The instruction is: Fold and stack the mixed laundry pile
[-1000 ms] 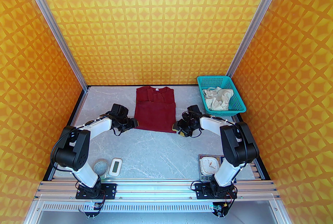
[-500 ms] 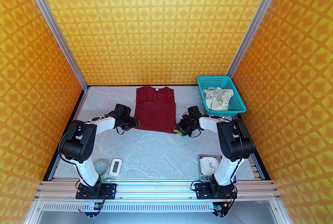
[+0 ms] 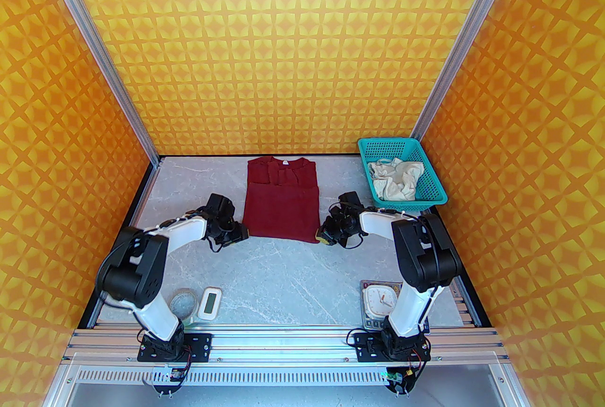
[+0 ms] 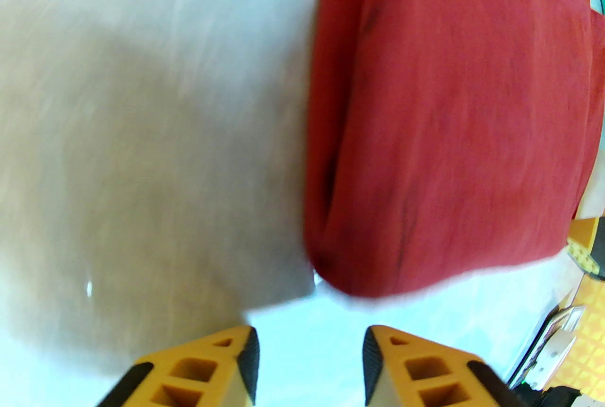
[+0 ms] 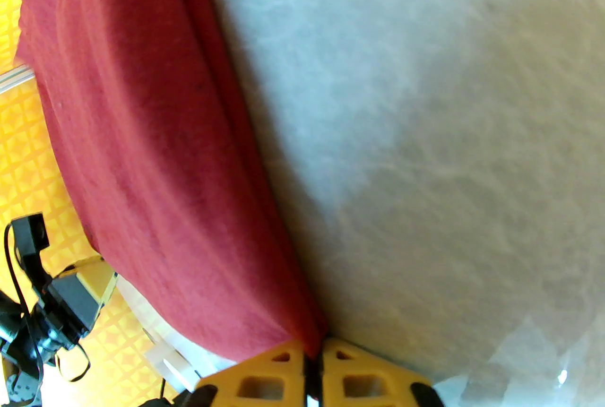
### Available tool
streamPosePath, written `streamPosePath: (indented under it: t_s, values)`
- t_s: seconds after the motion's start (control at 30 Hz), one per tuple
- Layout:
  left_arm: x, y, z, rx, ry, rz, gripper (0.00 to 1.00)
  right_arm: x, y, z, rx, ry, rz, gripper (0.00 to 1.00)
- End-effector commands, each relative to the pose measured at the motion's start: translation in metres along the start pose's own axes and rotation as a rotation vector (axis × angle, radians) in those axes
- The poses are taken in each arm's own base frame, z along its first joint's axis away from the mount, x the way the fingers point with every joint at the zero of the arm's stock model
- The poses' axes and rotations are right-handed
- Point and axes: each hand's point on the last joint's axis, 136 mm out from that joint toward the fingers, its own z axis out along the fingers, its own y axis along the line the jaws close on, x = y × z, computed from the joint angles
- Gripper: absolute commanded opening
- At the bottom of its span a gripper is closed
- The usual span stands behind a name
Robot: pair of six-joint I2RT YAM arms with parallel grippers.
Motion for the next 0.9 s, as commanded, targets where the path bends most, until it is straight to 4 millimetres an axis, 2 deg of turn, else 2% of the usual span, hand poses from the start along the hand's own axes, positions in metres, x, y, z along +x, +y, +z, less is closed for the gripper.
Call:
streamPosePath:
  t_s: [0.0,0.13,0.33,0.5,0.6,0.7,0.87]
  values:
    - [0.007,0.0,-0.015,-0.015,-0.017,0.024,0.5,0.014,-0.01,-0.009,0.054,0.011,-0.01,0.08]
    - [-0.004,-0.018,-0.011,0.069,-0.036,0.02,0.56,0.014,-0.004,-0.013,0.032,0.004,-0.01,0.08]
    - [-0.019,-0.032,0.01,0.093,-0.026,0.008,0.55,0.013,0.003,-0.015,0.0,0.002,-0.002,0.3]
    - [-0.03,-0.04,0.025,0.123,-0.048,0.008,0.55,0.016,0.004,-0.007,-0.047,0.013,0.031,0.34]
    - [-0.037,-0.048,0.031,0.144,-0.059,0.018,0.48,0.014,0.008,-0.002,-0.086,0.018,0.053,0.3]
    - [-0.041,-0.051,0.03,0.15,-0.063,0.026,0.32,0.009,0.011,0.0,-0.092,0.01,0.054,0.22]
    - [-0.028,-0.045,0.022,0.132,-0.043,0.043,0.12,0.005,0.011,-0.002,-0.07,0.0,0.046,0.11]
